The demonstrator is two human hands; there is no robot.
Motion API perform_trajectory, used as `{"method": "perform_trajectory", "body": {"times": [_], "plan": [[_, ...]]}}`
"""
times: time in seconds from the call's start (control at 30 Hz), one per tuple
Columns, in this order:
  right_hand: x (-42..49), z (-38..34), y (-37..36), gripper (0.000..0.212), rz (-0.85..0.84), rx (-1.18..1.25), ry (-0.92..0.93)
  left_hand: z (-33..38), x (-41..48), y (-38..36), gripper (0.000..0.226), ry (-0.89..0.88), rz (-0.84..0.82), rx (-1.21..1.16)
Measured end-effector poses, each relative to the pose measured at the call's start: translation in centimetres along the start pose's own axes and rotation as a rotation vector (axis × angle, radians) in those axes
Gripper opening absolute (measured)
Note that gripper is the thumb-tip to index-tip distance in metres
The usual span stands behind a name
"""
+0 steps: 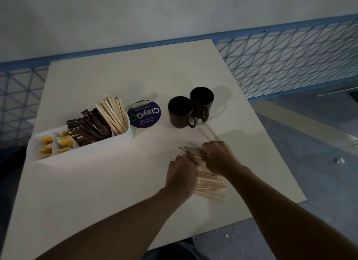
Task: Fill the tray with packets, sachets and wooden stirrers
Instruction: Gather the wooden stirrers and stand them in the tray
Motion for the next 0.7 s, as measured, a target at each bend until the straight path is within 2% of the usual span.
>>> {"method": "perform_trajectory", "body": {"times": [0.23, 0.33, 0.47, 0.57, 0.7], "plan": [[0.1, 0.0, -0.2, 0.022, -0.011, 0.028, 0.041, -0.7, 0.5, -1.2, 0.019, 0.099, -0.081, -0.020], [0.1, 0.1, -0.2, 0.023, -0.012, 0.049, 0.049, -0.1, 0.5, -1.1, 0.021, 0.035, -0.093, -0.001], [-0.1, 0.0, -0.1, 0.020, 0.020, 0.092, 0.067, 1.4, 0.1, -0.1, 0.015, -0.101, -0.013, 0.044], [-0.2, -0.1, -0.1, 0.013, 0.026, 0.086, 0.074, 1.2, 0.1, -0.2, 0.027, -0.102, -0.032, 0.026], [-0.2, -0.3, 0.1, 0.010, 0.033, 0.081, 0.093, 0.9, -0.1, -0.1, 0.031, -0.106, -0.063, 0.035]]}}
Point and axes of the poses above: each hand's wrist, its own x-axis towards the middle knuckle, its own y-axis out of the back of the hand, z = x × y, the point moved 8 cm from there along x, towards the middle knuckle, and after that the axes turned 7 degrees about x, right-handed, at the moved point
